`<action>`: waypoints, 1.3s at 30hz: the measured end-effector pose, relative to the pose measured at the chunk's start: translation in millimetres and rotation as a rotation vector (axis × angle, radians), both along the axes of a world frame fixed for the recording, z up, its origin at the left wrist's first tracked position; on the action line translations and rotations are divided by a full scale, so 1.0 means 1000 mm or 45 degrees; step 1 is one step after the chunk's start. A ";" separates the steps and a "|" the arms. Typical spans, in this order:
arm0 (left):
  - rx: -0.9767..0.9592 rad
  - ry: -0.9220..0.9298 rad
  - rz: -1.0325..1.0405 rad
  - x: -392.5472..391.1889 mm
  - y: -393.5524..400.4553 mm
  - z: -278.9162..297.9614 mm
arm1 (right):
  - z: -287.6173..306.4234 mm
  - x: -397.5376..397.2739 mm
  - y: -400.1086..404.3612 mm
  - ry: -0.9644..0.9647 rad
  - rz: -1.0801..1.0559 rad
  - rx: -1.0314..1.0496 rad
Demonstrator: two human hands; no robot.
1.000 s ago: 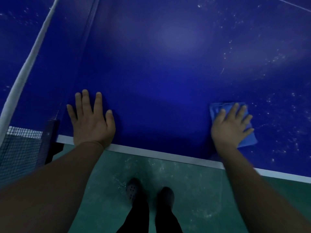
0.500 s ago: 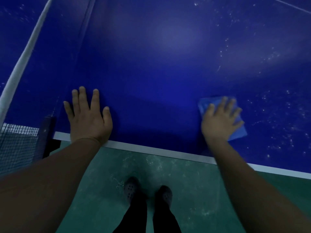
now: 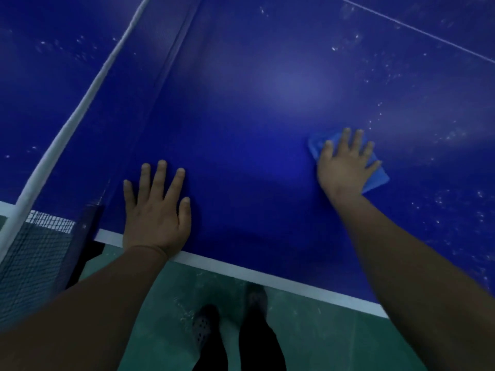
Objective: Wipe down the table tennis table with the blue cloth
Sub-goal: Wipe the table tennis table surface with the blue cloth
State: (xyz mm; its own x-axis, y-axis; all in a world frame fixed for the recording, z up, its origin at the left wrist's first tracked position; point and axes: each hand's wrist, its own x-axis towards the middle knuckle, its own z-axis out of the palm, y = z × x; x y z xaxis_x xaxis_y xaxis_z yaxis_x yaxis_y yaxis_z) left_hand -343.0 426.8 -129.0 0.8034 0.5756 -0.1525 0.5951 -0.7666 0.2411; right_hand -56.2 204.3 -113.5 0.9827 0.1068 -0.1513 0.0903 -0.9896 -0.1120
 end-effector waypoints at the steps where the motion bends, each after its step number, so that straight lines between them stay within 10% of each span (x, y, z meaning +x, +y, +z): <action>1: 0.004 0.007 -0.006 -0.001 0.001 -0.001 | -0.002 -0.015 0.016 -0.021 0.183 -0.019; 5: 0.021 0.021 -0.014 -0.001 0.001 -0.002 | -0.004 -0.027 0.025 -0.002 1.012 -0.092; 11: 0.014 -0.050 0.010 0.003 -0.006 0.003 | 0.004 0.083 0.071 0.011 0.283 -0.026; 17: -0.014 -0.215 0.020 0.106 0.036 0.009 | -0.005 0.052 0.162 -0.022 1.489 -0.023; 23: 0.012 -0.084 0.032 0.189 0.090 0.008 | -0.003 0.186 0.220 0.007 0.898 -0.060; 34: 0.075 -0.249 0.039 0.192 0.093 0.001 | -0.015 0.109 0.325 -0.097 1.855 0.066; 39: 0.083 -0.167 -0.013 0.194 0.097 0.001 | -0.009 0.241 0.391 -0.179 1.308 0.014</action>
State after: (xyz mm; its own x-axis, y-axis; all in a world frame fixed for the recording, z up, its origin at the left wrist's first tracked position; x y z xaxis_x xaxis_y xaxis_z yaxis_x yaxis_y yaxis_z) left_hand -148.5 523.7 -127.5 0.8199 0.5725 -0.0087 0.5538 -0.7891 0.2658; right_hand 184.3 595.0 -122.1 0.4260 0.9040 -0.0364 0.9031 -0.4273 -0.0435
